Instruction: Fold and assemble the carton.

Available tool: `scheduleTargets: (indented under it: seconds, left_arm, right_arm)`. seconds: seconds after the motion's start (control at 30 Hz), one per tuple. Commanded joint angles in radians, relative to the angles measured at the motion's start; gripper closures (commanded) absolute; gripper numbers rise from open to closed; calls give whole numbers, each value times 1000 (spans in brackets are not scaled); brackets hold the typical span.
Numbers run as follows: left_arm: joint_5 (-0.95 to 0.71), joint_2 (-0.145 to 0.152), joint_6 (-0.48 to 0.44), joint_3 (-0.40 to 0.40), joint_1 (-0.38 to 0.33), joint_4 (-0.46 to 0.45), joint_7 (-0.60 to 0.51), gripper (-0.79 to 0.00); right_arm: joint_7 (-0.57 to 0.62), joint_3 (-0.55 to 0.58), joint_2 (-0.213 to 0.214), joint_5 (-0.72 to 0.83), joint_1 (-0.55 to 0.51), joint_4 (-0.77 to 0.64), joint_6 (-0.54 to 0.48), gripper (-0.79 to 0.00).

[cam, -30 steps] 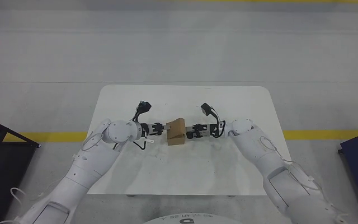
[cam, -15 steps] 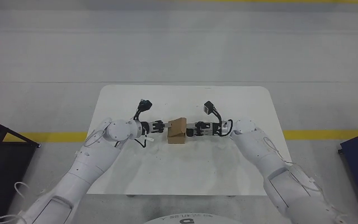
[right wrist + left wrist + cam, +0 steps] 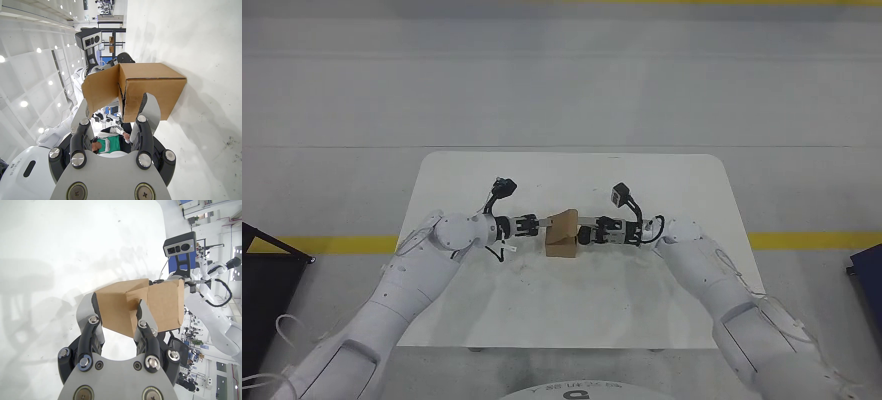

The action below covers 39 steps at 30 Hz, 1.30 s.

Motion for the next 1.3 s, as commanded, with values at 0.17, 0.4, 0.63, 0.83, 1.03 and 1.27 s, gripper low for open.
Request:
scheduleTargets:
  seconds: [0.17, 0.4, 0.63, 0.83, 1.03, 1.27]
  left_arm:
    - [-11, -8, -12, 6, -9, 24, -1, -382]
    - [-19, -12, -23, 4, -14, 40, -4, -382]
    - [-18, -16, -23, 3, -17, 47, -2, -379]
    - [-15, -18, -23, 2, -17, 50, 0, -376]
    - [-9, -20, -24, 2, -17, 51, 0, -376]
    - [-2, -22, -21, 2, -16, 52, 1, -369]
  right_arm:
    - [-9, -13, 0, -6, 0, -1, -9, -511]
    - [-8, 7, 7, 53, -9, 0, -8, -496]
    - [0, 17, 21, 69, -25, -22, 0, -499]
    - [-12, -13, 19, 12, -17, -11, -12, -520]
    - [-23, -36, 8, -1, -5, 14, -23, -431]
    - [-30, -50, 1, -3, 3, 35, -30, -385]
